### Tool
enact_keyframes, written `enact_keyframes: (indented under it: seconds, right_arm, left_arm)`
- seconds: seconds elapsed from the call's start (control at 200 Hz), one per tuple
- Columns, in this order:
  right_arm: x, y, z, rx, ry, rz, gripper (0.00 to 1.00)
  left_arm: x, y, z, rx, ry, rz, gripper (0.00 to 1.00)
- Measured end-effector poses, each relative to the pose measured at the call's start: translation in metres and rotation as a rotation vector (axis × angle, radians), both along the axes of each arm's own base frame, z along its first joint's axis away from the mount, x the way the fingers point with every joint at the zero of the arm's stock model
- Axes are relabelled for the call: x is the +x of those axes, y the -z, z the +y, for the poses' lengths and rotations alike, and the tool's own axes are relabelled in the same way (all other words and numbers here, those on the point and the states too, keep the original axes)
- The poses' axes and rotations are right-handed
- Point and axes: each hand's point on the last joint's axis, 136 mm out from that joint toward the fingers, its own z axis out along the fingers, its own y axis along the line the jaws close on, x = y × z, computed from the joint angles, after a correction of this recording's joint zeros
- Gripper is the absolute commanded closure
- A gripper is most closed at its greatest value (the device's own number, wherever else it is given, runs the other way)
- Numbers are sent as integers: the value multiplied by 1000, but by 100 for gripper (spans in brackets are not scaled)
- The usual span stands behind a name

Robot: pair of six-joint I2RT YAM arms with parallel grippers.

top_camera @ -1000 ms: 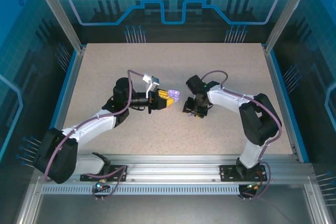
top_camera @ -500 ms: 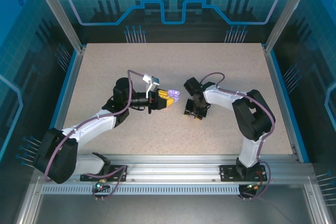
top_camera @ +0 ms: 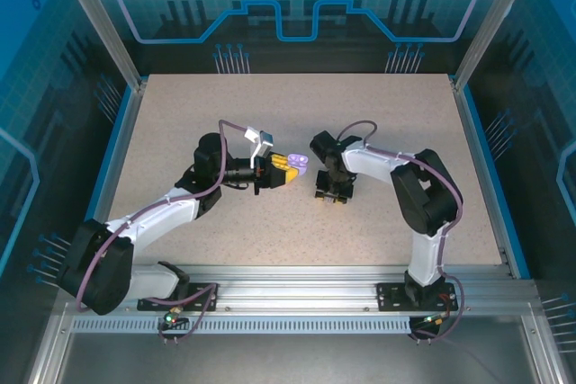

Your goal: Insert wireless bluetooth earbuds into charging case

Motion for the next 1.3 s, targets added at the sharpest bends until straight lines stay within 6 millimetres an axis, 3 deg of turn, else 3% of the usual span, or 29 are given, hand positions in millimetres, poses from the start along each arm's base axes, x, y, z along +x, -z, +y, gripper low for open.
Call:
enact_keyframes:
  seconds: [0.41,1.296]
  right_arm:
    - [3,0,-3,-46,-90,17,63]
    - [6,0,-4,-53,-103,32,65]
  left_arm:
    - [0,1,0,2,0,3,90]
    - [0,3,0,12,2,-1,91]
